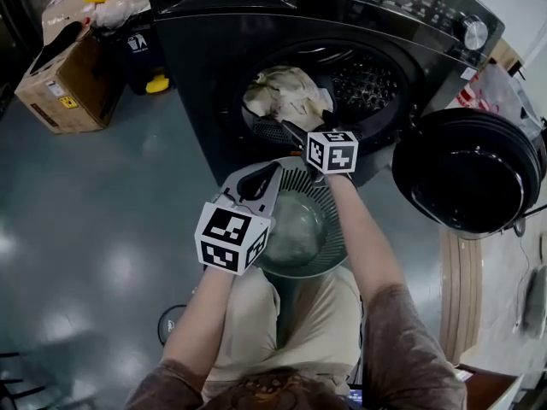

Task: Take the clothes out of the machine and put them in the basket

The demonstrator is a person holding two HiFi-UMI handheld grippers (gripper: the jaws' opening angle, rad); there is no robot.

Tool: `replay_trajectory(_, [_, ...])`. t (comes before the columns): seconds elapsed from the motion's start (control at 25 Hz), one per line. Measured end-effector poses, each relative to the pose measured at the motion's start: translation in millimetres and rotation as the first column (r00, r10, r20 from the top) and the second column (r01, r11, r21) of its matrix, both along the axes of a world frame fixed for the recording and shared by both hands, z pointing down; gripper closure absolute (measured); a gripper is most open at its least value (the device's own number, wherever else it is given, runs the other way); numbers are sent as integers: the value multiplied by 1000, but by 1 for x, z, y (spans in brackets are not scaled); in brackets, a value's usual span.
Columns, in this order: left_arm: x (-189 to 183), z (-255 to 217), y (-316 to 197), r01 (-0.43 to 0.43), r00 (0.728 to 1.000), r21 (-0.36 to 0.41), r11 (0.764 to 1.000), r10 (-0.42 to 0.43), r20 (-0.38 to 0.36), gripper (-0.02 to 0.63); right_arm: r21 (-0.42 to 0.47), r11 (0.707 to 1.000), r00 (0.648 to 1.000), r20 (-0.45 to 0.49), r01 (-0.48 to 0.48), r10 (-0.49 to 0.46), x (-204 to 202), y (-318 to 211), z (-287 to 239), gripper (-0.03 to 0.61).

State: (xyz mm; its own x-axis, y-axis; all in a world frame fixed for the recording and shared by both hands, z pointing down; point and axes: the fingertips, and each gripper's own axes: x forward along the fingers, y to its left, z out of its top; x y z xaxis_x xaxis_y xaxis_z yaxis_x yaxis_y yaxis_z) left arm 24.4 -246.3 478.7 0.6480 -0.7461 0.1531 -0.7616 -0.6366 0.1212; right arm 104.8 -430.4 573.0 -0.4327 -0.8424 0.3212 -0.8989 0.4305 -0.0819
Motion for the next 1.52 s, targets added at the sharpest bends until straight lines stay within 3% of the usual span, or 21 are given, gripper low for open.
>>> replay_trajectory(0.4, [2,16,-12,-25,1000,-57,998,24,-13,607,-75,997,994,-108,-22,14,2,-30,32,195])
replay_trajectory(0.6, [8,18,-12,-50,999,-72,996,49,-12,607,-86,996,991,-136,-8,-4,4,-26,32,331])
replay_trajectory(0.84, [11,19,-5,-43,998,-50,998,45,44,607,-92,996,990,-140,-3,-10,1,-9,22,471])
replay_trajectory(1.16, [9,13,5,-15,998,-32,999,17,57,607,-65,997,986,-155,52,-62,2,34,-16,503])
replay_trajectory(1.52, [16,4,21,-6,999,-1,1000,6,53,607,-20,998,994,-94,59,-60,32,125,-48,505])
